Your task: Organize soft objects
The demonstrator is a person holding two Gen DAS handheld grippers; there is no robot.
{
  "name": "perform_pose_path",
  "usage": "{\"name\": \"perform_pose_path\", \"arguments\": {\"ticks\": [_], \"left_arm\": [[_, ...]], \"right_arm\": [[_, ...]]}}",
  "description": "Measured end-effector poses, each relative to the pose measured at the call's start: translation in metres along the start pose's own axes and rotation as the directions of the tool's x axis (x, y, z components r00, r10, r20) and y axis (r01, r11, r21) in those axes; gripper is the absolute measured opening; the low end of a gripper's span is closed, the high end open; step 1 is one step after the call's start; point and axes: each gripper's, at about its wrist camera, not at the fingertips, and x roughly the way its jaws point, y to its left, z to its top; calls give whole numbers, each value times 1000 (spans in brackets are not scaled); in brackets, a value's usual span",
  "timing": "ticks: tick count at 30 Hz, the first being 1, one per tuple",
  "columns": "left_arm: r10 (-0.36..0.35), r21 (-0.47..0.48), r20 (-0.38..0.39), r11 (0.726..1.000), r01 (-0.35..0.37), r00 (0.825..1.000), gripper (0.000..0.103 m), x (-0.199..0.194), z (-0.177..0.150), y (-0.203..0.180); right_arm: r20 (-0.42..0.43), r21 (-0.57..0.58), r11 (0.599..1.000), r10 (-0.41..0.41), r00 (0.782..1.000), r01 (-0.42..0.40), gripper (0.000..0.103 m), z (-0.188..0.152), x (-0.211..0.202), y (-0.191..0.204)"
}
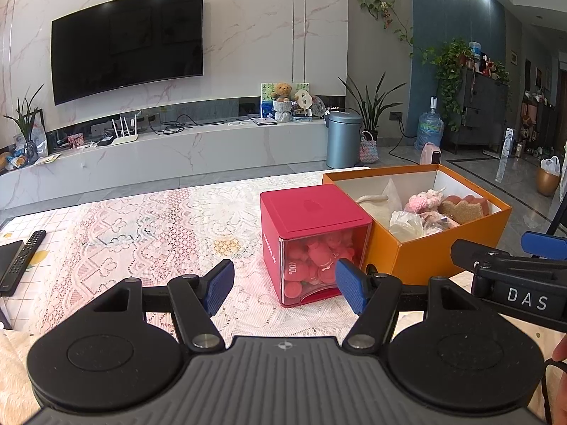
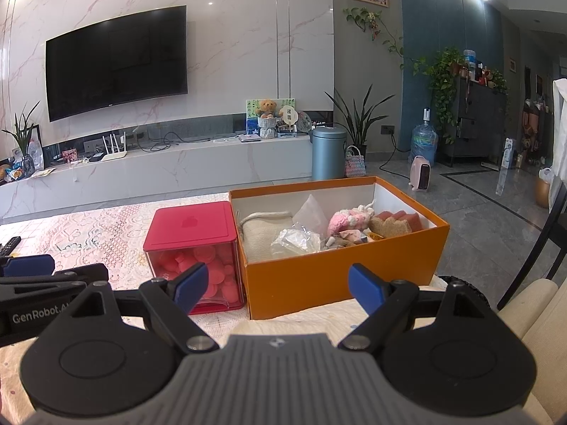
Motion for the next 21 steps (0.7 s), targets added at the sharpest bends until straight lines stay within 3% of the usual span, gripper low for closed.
{"name": "perform_pose_path", "arguments": {"ticks": [21], "left_arm": [[3, -10, 2, 1000, -3, 1000, 77, -2, 0, -1]], "right_arm": [[4, -6, 1000, 7, 1000, -7, 85, 1, 1, -4]]}}
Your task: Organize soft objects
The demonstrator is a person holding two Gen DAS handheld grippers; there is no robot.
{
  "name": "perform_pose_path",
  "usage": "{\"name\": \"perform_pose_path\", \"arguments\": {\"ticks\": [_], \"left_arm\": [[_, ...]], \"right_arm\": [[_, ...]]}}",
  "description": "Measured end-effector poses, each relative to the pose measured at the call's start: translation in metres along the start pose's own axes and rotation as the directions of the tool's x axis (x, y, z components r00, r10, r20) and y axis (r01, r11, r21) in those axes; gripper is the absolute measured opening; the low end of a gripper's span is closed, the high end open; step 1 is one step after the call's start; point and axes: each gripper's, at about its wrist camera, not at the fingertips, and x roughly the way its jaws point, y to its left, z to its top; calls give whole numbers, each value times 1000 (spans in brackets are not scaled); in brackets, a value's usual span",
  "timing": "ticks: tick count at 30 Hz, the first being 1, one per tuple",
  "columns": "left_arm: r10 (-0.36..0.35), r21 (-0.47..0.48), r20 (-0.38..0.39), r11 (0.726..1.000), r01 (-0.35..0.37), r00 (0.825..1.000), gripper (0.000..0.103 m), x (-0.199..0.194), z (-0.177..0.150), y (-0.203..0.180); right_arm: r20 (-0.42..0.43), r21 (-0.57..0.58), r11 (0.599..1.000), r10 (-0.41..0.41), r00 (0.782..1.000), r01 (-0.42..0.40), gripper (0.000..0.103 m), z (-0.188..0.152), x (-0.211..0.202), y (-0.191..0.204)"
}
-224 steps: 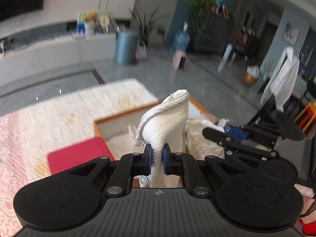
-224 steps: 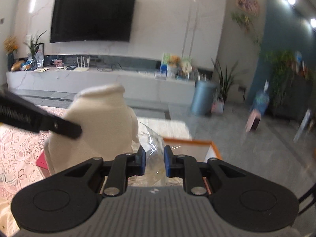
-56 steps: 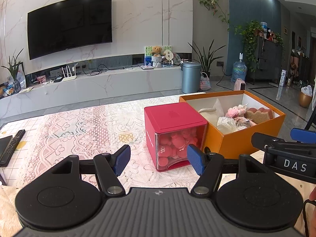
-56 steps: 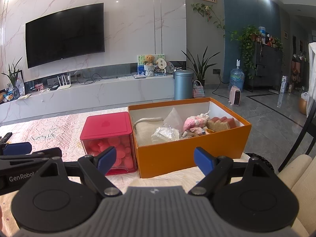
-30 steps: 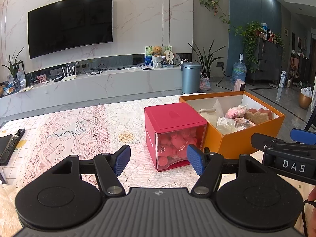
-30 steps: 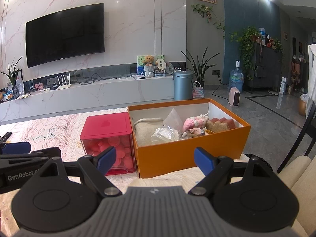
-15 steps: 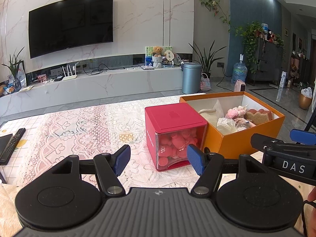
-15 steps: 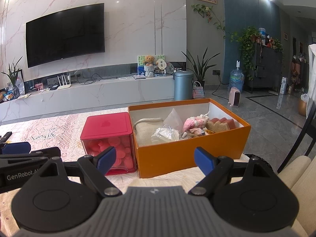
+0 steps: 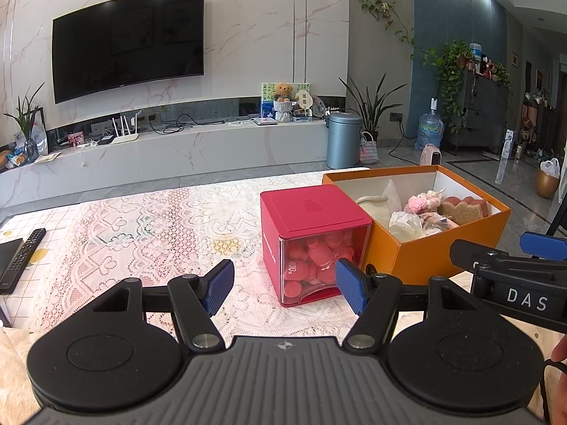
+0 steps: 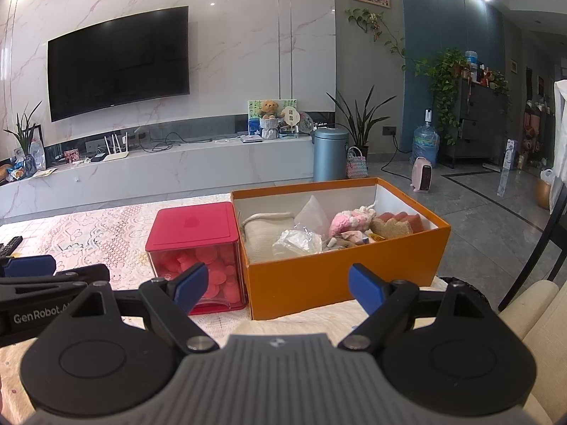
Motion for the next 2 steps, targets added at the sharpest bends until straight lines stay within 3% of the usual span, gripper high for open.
{"name": "perform_pose_path", "arguments": {"ticks": [2], "left_arm": [[1, -1, 2, 1000, -1, 1000, 77, -1, 0, -1]], "right_arm": [[1, 0, 1000, 0, 1000, 0, 85, 0, 0, 1]]}}
